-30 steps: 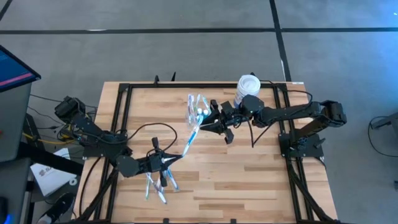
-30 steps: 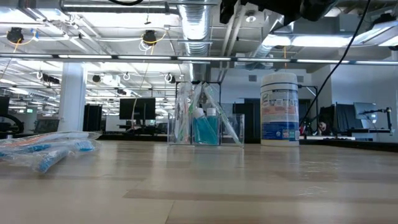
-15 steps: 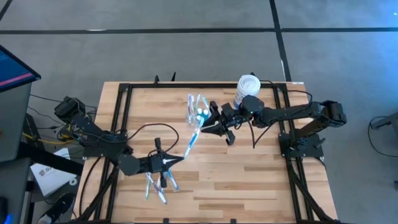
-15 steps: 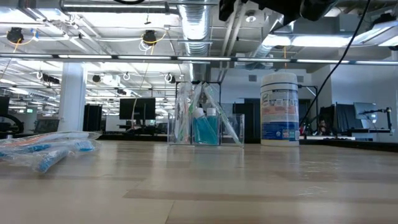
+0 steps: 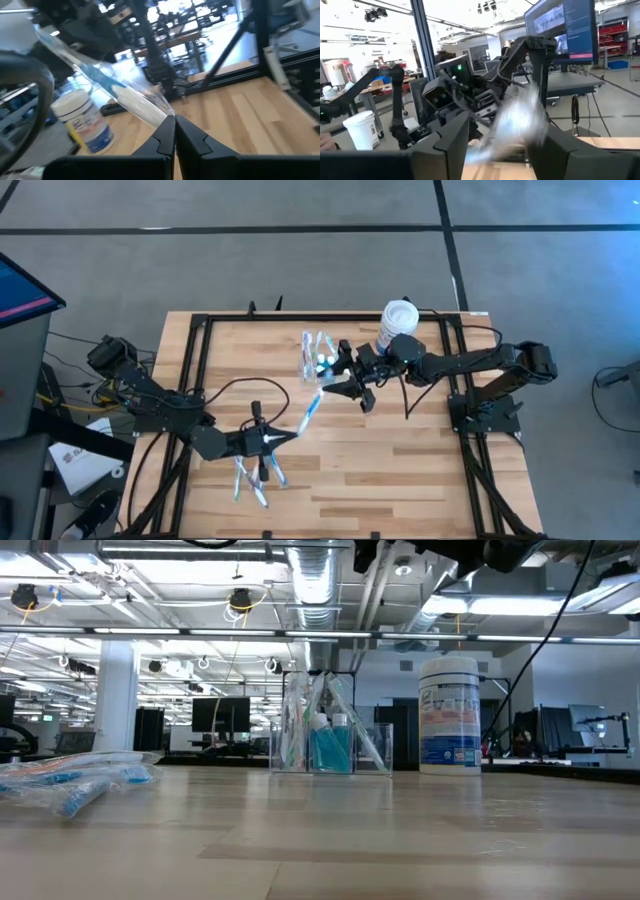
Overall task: Pick & Place toothbrushing station
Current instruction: Put the right blue toothbrush into the transparent organizer
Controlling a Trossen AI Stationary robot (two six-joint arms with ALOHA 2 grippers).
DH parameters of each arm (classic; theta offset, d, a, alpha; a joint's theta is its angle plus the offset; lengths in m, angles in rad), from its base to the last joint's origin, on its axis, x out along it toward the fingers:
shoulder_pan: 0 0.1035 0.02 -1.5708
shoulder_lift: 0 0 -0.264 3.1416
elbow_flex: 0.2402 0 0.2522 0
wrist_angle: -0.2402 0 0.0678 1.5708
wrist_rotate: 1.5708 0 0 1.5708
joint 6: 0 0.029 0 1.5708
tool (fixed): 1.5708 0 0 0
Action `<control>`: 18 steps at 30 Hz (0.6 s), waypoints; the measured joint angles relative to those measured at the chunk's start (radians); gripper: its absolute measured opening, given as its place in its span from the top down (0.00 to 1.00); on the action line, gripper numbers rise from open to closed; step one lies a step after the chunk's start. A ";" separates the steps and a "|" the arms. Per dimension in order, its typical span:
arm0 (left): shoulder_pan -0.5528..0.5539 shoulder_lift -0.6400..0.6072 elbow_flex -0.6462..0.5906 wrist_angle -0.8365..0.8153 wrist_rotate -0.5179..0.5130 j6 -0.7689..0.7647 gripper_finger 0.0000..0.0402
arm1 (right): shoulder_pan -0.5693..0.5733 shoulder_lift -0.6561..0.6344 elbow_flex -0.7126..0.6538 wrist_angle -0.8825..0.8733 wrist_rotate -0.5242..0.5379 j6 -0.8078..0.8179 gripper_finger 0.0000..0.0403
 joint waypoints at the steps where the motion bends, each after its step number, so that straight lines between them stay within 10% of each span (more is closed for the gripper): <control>1: 0.000 0.000 0.000 0.000 0.012 0.000 1.00 | 0.001 0.000 0.000 0.000 0.004 -0.002 0.57; 18: -0.019 0.000 -0.004 0.002 -0.065 0.003 1.00 | -0.048 -0.025 0.000 -0.045 -0.020 -0.029 0.70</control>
